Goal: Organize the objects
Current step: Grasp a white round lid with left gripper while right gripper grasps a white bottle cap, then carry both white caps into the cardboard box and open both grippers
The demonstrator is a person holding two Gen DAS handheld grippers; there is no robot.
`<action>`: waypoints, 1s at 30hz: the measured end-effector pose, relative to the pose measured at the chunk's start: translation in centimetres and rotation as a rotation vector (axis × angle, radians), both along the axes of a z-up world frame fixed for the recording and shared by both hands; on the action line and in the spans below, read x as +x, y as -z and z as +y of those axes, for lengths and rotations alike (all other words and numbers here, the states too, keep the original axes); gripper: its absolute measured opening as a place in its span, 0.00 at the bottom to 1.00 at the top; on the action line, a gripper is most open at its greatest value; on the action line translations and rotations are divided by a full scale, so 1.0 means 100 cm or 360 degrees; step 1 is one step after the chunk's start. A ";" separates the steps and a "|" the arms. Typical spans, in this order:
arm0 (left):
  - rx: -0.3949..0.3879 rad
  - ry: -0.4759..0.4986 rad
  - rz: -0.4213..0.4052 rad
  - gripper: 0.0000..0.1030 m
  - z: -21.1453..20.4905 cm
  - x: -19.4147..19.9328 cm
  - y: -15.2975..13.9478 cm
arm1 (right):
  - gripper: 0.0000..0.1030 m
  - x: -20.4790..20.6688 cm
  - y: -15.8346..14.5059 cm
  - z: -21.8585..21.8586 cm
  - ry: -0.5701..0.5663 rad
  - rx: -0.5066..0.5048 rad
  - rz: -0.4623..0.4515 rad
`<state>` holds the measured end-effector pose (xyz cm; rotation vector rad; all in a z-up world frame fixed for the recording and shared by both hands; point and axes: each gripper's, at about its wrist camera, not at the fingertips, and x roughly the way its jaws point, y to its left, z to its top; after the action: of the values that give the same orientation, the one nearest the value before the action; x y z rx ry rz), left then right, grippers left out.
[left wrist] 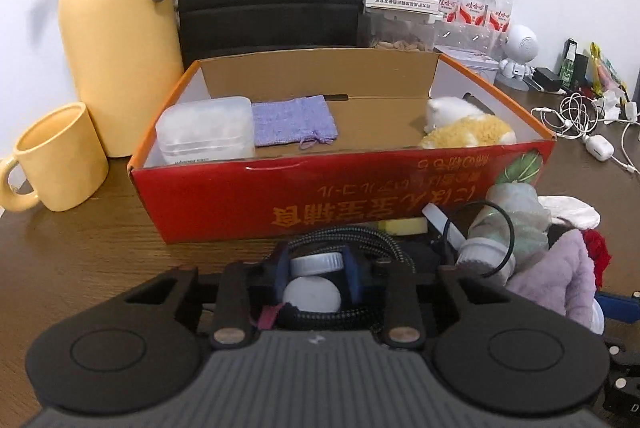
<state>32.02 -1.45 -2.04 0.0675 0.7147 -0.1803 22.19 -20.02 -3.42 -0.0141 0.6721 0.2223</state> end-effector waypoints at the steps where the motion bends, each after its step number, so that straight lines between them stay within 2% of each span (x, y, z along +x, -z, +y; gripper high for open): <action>1: -0.0018 -0.0013 -0.0001 0.29 0.001 -0.001 -0.001 | 0.38 0.000 0.000 0.000 -0.0004 0.0002 -0.0004; 4: -0.0035 -0.0088 -0.0072 0.29 0.003 -0.011 -0.010 | 0.38 -0.002 -0.001 0.001 -0.0016 0.0008 -0.0006; 9: -0.0078 -0.0125 -0.0219 0.29 0.006 -0.061 -0.041 | 0.38 -0.020 -0.017 0.001 -0.0014 0.0016 -0.0097; 16: -0.0085 -0.0144 -0.0274 0.29 0.012 -0.146 -0.062 | 0.38 -0.065 -0.041 0.002 -0.0044 0.0033 -0.0203; 21: -0.0123 -0.0163 -0.0284 0.29 0.023 -0.187 -0.069 | 0.38 -0.103 -0.052 0.007 -0.0091 0.0024 -0.0240; 25: -0.0146 -0.0169 -0.0312 0.29 0.029 -0.203 -0.073 | 0.38 -0.127 -0.056 0.008 -0.0117 0.0033 -0.0259; 30: -0.0174 -0.0161 -0.0337 0.29 0.035 -0.188 -0.078 | 0.38 -0.127 -0.064 0.008 -0.0098 0.0018 -0.0290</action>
<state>13.23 2.04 5.75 -0.0532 0.4949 -0.1129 9.51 -19.24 2.94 -0.0438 0.4894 0.2804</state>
